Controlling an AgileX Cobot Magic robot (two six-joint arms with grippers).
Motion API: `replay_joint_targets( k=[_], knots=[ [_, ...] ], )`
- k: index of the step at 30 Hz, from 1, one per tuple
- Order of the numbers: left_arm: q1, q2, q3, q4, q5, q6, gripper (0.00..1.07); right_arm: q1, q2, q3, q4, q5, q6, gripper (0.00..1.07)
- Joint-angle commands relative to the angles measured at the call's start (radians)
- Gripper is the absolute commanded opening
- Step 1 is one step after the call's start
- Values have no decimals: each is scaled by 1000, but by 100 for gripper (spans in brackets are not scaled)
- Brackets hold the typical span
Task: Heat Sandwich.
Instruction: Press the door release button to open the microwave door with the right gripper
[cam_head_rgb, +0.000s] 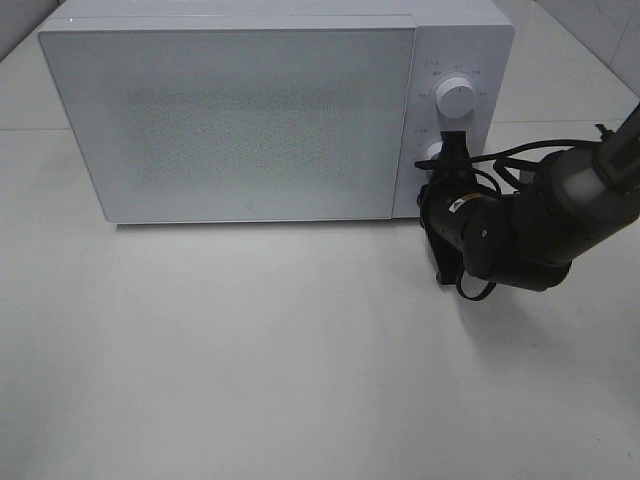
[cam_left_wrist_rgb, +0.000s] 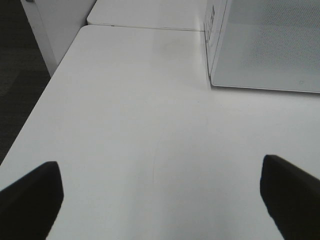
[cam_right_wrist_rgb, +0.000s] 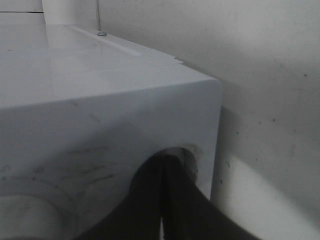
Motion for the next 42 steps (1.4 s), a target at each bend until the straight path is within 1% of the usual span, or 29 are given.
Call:
replay_joint_targets(
  k=[1,9,25,27,29,32,36,37,42],
  knots=[
    [0,-23,5,-7,-3,1,99,-31,11,-99,-67,-283,2,0],
    [0,-23,5,-7,-3,1,99,-31,20,-105,-86,-308,10,0],
    [0,-23,5,-7,-3,1,99,-31,19,-104,-101,-260,9,1],
    [0,-23,5,-7,-3,1,99,-31,0,-94,-101,-205,9,1],
    [0,-23,5,-7,-3,1,99,-31,-7,-88,-101,-193,8,1],
    [0,-23,5,-7,-3,1,99,-31,-31,-60,-101,-153,6,1],
    [0,-23,5,-7,-3,1,99,-29,-70,-8,-102,-28,8,0],
    [0,-23,5,-7,-3,1,99,-29,-70,-8,-102,-28,8,0],
    [0,-23,5,-7,-3,1,99,-29,-103,36,-147,62,14,0]
  ],
)
